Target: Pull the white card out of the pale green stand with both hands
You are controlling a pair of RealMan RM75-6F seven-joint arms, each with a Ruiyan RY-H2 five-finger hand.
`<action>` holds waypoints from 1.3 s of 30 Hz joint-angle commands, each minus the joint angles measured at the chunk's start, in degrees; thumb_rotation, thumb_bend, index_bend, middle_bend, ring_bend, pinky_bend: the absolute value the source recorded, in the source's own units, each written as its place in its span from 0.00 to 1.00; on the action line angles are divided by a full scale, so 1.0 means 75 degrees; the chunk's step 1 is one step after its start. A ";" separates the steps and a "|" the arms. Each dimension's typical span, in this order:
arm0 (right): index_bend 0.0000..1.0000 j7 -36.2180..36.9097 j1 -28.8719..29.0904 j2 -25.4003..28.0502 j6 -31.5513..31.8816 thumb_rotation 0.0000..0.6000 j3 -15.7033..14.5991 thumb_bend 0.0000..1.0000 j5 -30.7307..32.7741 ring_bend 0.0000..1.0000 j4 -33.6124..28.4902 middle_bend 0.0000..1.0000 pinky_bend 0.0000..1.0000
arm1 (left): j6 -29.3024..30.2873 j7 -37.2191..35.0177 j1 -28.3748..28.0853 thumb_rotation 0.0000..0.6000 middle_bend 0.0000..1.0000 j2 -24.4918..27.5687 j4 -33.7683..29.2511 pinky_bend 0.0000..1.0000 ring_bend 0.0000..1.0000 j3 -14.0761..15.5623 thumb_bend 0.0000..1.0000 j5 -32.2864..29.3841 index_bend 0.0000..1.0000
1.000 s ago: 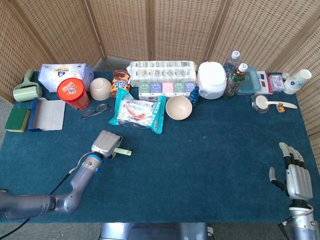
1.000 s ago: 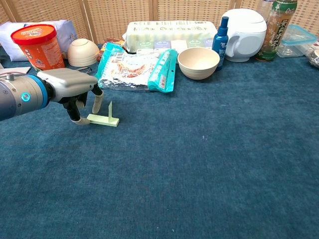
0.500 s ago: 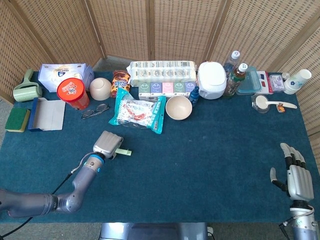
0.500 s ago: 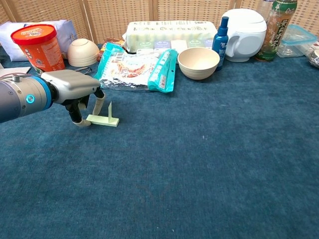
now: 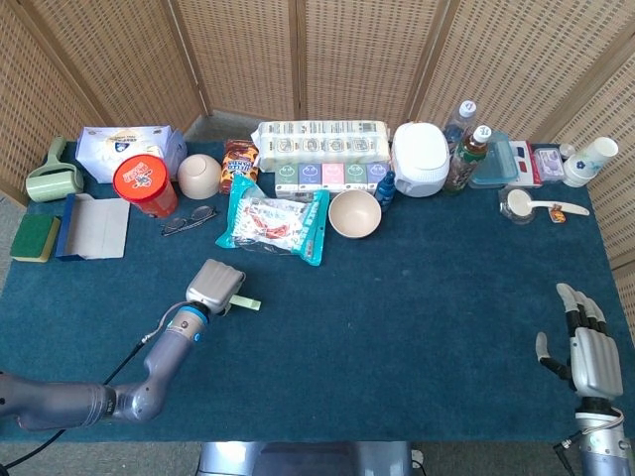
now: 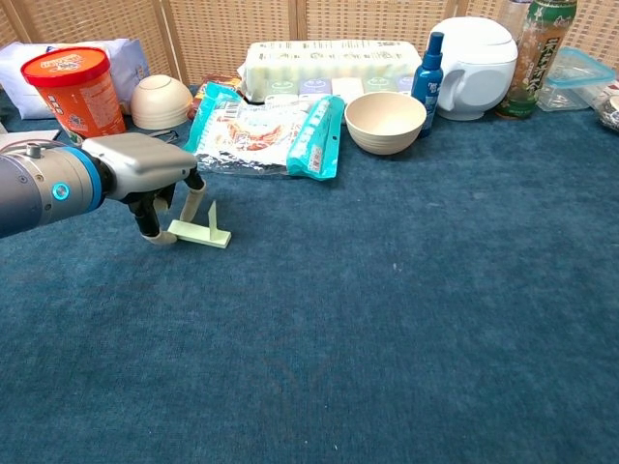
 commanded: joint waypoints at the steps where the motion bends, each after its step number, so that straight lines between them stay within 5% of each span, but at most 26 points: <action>1: 0.00 0.0010 0.0015 0.0006 -0.0020 1.00 0.0001 0.52 -0.0015 0.01 -0.0018 0.11 0.05 | 0.0027 -0.0303 0.0087 1.00 1.00 0.0160 -0.0117 1.00 1.00 -0.0038 0.36 0.0323 0.64; 14: 0.00 0.0198 0.0252 0.0034 -0.0278 1.00 -0.0043 0.52 -0.0310 0.01 -0.0242 0.12 0.05 | -0.0290 -0.2158 0.0572 1.00 1.00 0.1877 -0.1375 1.00 1.00 0.0005 0.37 0.2409 0.68; 20: 0.00 0.0543 0.0558 -0.0009 -0.0576 1.00 -0.0053 0.52 -0.0625 0.04 -0.0415 0.16 0.06 | -0.1027 -0.2876 0.0506 1.00 1.00 0.3061 -0.2171 1.00 1.00 0.0088 0.37 0.3086 0.68; 26: 0.00 0.1338 0.0913 -0.0155 -0.0871 1.00 -0.0156 0.52 -0.1110 0.10 -0.0491 0.22 0.15 | -0.1490 -0.3375 0.0393 1.00 1.00 0.3897 -0.2592 1.00 1.00 0.0030 0.38 0.3655 0.69; 32: 0.00 0.2248 0.1269 -0.0304 -0.1040 1.00 -0.0265 0.52 -0.1666 0.25 -0.0481 0.34 0.33 | -0.1683 -0.3581 0.0301 1.00 1.00 0.4128 -0.2669 1.00 1.00 -0.0042 0.38 0.3926 0.69; 39: 0.03 0.3180 0.1861 -0.0567 -0.1180 1.00 -0.0227 0.52 -0.2286 0.74 -0.0418 0.62 0.70 | -0.1821 -0.3680 0.0150 1.00 1.00 0.4292 -0.2707 1.00 1.00 -0.0195 0.38 0.4029 0.69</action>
